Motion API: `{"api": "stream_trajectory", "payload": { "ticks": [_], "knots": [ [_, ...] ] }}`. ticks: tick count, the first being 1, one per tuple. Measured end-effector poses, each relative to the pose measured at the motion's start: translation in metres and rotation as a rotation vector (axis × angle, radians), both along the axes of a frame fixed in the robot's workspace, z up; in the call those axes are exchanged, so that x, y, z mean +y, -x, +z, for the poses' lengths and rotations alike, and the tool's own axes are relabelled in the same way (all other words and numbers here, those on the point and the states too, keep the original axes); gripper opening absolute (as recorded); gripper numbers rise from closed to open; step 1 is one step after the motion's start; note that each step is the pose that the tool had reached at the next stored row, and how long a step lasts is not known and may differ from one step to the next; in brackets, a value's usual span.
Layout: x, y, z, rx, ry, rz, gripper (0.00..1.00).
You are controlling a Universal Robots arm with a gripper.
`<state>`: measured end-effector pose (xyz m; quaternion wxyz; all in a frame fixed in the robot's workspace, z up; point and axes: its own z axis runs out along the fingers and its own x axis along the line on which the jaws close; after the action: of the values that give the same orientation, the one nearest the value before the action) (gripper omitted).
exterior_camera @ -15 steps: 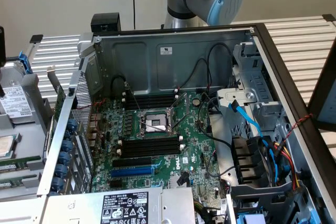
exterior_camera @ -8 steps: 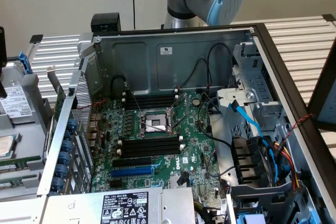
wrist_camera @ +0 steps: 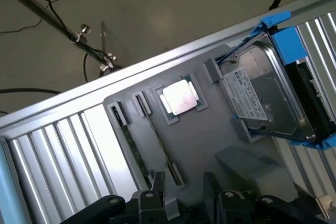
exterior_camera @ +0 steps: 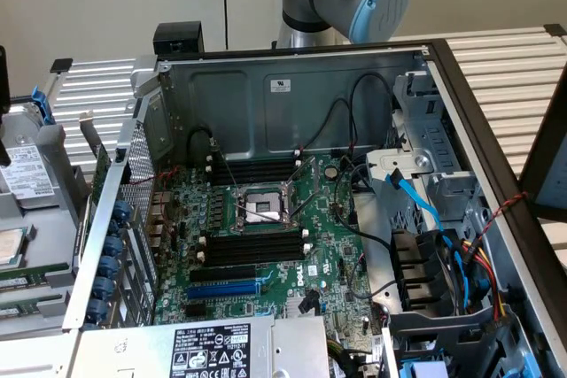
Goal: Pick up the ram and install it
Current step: 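Reach for the ram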
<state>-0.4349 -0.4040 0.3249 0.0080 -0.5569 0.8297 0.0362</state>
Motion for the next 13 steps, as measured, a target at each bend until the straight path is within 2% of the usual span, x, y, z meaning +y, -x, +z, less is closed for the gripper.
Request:
{"api": "stream_trajectory", "payload": {
  "ticks": [10, 13],
  "knots": [
    [-0.0001, 0.0021, -0.0005, -0.0002, 0.0003, 0.142, 0.42],
    [-0.0002, 0.0027, -0.0005, -0.0094, 0.0026, 0.165, 0.42]
  ]
}}
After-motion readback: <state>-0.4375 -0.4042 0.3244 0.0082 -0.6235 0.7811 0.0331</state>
